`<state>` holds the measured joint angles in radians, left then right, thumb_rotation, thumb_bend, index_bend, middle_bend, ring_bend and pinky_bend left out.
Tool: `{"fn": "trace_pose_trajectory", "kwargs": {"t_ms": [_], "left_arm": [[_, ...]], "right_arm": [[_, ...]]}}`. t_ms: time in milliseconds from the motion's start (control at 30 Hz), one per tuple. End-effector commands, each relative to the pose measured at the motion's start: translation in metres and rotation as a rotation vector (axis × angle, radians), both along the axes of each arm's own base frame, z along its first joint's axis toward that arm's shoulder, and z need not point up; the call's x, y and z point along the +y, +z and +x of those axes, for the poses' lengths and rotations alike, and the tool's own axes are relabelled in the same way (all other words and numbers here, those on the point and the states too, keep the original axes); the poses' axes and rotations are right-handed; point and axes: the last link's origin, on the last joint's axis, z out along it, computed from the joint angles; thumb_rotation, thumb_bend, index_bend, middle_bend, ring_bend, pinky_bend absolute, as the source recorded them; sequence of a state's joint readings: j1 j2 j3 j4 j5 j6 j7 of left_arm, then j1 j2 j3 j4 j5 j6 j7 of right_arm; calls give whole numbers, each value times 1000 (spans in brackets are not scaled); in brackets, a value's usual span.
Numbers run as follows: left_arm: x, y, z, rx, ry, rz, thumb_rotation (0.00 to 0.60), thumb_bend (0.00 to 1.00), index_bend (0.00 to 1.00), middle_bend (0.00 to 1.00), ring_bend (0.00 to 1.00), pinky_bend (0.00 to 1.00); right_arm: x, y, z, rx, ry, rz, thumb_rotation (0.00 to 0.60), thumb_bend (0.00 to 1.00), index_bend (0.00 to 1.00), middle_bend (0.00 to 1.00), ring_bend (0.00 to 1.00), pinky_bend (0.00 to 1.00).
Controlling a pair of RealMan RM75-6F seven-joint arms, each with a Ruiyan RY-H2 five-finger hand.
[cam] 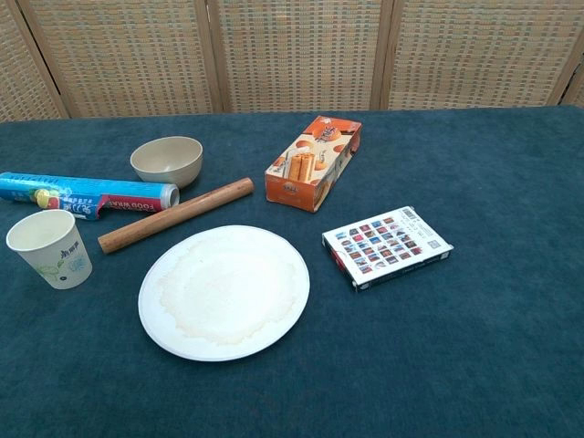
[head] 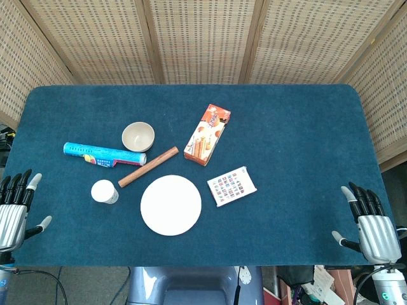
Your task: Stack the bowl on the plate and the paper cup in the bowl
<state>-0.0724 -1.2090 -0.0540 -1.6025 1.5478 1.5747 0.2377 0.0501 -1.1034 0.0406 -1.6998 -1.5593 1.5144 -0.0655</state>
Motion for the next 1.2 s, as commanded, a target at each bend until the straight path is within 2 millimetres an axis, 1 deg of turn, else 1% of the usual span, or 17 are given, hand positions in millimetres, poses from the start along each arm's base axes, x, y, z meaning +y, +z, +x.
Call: {"fn": "trace_pose_trajectory", "kwargs": {"t_ms": [33, 333, 1000, 1200], "left_arm": [[0, 0, 0, 1, 1, -1, 600, 155, 50, 0, 0, 0], [0, 1, 0, -3, -1, 1, 600, 155, 50, 0, 0, 0], [0, -4, 1, 9, -1, -17, 600, 155, 50, 0, 0, 0], [5, -6, 5, -2, -18, -23, 600, 155, 57, 0, 0, 0]], "right_arm": [[0, 0, 0, 0, 0, 0, 600, 145, 0, 0, 0, 0], [0, 0, 1, -1, 4, 0, 600, 146, 0, 0, 0, 0], [1, 1, 0, -2, 0, 2, 600, 145, 0, 0, 0, 0], [1, 2, 0, -6, -8, -1, 600, 145, 0, 0, 0, 0]]}}
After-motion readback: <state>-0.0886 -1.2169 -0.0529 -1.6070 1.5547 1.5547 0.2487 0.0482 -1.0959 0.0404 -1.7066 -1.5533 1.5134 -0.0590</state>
